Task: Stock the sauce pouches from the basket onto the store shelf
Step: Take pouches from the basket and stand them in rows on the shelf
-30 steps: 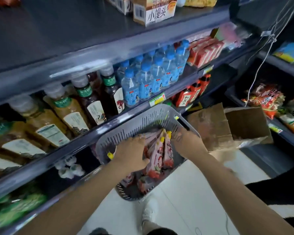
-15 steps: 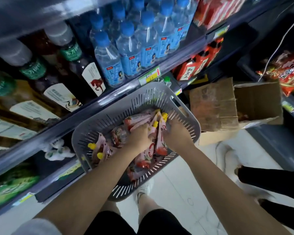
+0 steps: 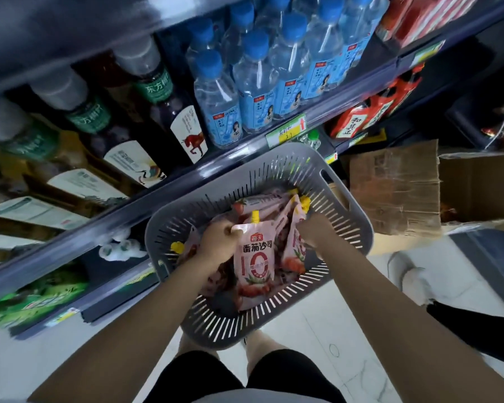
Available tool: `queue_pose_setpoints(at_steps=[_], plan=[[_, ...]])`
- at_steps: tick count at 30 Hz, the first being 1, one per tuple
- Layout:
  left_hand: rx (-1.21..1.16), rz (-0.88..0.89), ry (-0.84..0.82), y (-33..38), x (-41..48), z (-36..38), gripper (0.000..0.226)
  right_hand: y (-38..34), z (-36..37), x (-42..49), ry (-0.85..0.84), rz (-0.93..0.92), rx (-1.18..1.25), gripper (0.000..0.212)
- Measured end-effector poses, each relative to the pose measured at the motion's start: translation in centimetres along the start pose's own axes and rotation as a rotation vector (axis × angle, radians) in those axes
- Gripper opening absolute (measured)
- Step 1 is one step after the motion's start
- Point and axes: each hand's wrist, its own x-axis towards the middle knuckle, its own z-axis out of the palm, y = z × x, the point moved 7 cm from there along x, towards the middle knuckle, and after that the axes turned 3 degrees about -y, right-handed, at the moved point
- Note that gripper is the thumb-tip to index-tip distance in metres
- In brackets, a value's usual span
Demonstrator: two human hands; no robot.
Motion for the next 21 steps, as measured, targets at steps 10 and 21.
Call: queue_pose_setpoints(at_steps=[10, 21], plan=[[-0.018, -0.063, -0.062, -2.6, -1.6, -1.9, 0.018, 2.4, 4.6, 2.5, -0.211, 0.186, 0.542, 0.042], [-0.190, -0.051, 0.058, -2.8, -2.7, -1.5, 0.005, 3.5, 4.4, 4.5, -0.326, 0.185, 0.517, 0.027]])
